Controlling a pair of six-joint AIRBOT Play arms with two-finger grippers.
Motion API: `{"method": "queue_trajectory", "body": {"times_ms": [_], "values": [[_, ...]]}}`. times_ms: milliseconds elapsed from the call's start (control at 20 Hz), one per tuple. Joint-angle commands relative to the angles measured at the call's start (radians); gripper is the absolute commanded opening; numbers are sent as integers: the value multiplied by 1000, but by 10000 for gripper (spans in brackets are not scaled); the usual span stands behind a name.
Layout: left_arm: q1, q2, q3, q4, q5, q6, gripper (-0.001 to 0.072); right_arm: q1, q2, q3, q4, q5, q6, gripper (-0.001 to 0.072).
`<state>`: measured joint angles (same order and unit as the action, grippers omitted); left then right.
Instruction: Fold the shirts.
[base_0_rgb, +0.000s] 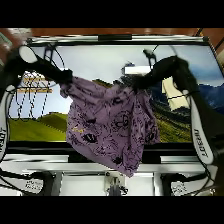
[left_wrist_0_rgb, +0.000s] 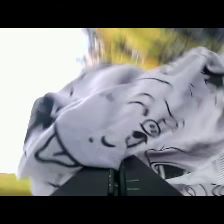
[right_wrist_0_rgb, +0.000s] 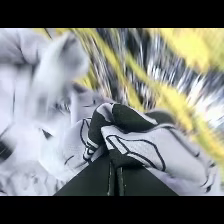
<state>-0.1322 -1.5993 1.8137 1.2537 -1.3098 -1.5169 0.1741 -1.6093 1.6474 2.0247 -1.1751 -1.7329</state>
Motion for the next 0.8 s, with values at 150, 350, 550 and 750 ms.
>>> {"method": "queue_trajectory", "body": {"times_ms": [150,350,550,750], "values": [[74,184,252,-78,-152,12,53,6,359,51,-27,-172,42,66],[38,270,63,-76,-349,-28,53,95,408,23,-76,-440,151,66],[-103,336,-270,-75,-282,-10,53,242,408,-205,-206,-464,142,66],[-134,381,-576,-64,-114,-18,52,263,408,-443,-336,-412,125,66]]}}
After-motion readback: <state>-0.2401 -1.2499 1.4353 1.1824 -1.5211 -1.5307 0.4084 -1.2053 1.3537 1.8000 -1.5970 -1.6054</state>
